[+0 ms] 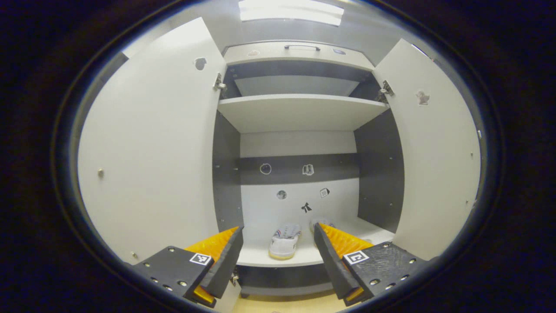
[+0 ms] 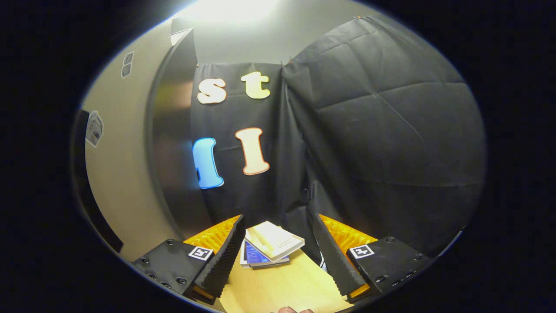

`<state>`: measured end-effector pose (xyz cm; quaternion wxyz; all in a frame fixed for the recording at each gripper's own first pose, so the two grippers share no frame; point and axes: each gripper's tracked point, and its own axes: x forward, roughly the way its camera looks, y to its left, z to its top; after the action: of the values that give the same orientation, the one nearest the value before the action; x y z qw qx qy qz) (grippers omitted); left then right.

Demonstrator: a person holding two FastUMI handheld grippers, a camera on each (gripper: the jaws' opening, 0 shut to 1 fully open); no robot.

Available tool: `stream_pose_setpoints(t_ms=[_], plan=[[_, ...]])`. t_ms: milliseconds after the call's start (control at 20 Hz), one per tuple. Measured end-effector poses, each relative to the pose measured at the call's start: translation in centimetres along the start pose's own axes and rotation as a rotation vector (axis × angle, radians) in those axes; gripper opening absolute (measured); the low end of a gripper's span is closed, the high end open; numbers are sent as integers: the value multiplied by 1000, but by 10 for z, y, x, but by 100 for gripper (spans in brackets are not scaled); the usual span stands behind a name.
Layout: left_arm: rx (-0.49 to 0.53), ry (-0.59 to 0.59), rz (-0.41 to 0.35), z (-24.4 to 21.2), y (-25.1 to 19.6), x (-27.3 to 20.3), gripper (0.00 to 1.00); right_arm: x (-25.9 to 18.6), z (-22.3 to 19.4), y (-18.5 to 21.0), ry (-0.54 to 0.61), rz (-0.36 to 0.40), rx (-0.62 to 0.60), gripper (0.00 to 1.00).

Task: Grab one shoe with the right hand and put it into the shoe cabinet, grab the other shoe with the left hand and put it into the shoe cabinet; then close the right door with the right hand and the left door with the left hand.

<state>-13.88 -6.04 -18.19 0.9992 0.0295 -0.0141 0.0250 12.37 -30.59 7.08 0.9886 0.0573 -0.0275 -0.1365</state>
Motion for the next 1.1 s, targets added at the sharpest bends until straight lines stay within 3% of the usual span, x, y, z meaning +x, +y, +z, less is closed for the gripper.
stream_pose_setpoints(t_ms=[50, 100, 500, 550, 600, 650, 800, 900, 950, 1000, 1050, 1100], plan=[[40, -5, 7, -4, 4, -11, 94, 0, 4, 4, -6, 14, -4, 92], [61, 12, 26, -14, 9, -22, 94, 0, 4, 8, -2, 26, -12, 92], [-38, 201, 14, -85, -3, -79, 93, -32, 23, 61, -12, 177, -54, 93], [-53, 213, 4, -87, -4, -80, 94, -37, 24, 66, -10, 190, -52, 98], [-69, 219, -4, -87, -5, -81, 94, -39, 25, 68, -5, 199, -53, 93], [-79, 222, -14, -85, -5, -80, 94, -41, 27, 66, -7, 180, -66, 97], [-87, 225, -44, -83, -5, -83, 93, -54, 30, 80, -6, 184, -47, 97], [-103, 230, -67, -85, -4, -88, 94, -59, 34, 78, -12, 139, -79, 88], [-114, 233, -77, -85, -3, -91, 94, -62, 35, 75, -13, 114, -91, 88], [-127, 238, -88, -86, -3, -94, 94, -65, 34, 76, -4, 99, -107, 95], [-141, 240, -97, -85, -1, -95, 94, -68, 37, 81, -6, 94, -130, 88], [-155, 243, -105, -86, 0, -96, 94, -70, 40, 84, -10, 92, -145, 95]])
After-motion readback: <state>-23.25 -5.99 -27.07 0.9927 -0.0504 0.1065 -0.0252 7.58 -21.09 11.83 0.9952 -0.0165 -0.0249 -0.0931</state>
